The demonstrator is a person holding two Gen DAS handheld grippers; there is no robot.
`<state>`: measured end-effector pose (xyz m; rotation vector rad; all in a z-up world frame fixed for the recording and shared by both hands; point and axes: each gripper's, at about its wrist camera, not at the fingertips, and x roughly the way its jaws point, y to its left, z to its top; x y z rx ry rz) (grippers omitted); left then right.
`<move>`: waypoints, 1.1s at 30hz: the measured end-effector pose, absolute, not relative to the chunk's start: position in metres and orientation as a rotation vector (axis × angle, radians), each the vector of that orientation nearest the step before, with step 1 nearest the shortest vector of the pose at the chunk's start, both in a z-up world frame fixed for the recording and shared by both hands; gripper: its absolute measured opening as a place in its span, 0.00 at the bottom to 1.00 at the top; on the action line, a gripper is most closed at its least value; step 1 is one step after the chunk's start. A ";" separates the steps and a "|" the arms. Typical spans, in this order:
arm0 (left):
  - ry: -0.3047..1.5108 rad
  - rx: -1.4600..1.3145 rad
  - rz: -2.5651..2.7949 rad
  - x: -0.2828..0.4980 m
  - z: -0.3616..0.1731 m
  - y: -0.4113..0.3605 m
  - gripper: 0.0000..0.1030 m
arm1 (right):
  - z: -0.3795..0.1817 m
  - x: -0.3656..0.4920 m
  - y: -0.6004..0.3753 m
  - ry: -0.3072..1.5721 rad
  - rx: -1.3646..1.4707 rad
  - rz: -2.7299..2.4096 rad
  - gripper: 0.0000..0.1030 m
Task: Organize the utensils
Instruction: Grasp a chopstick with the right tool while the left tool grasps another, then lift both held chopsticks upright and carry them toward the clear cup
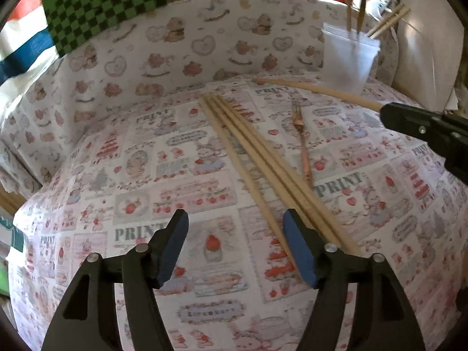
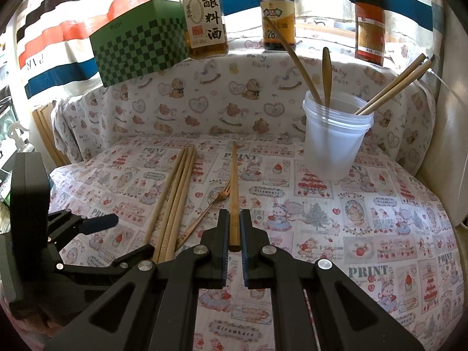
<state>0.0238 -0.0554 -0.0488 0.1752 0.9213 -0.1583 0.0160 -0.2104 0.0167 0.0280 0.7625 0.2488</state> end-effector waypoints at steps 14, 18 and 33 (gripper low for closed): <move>0.878 0.013 -0.196 0.025 -0.030 -0.019 0.05 | 0.032 0.006 -0.230 0.657 0.147 0.283 0.08; 0.721 -0.023 -0.196 0.006 -0.004 -0.012 0.05 | 0.044 -0.004 -0.235 0.568 0.171 0.279 0.08; 0.438 -0.255 -0.082 -0.022 0.039 0.043 0.04 | 0.067 -0.020 -0.255 0.457 0.286 0.323 0.08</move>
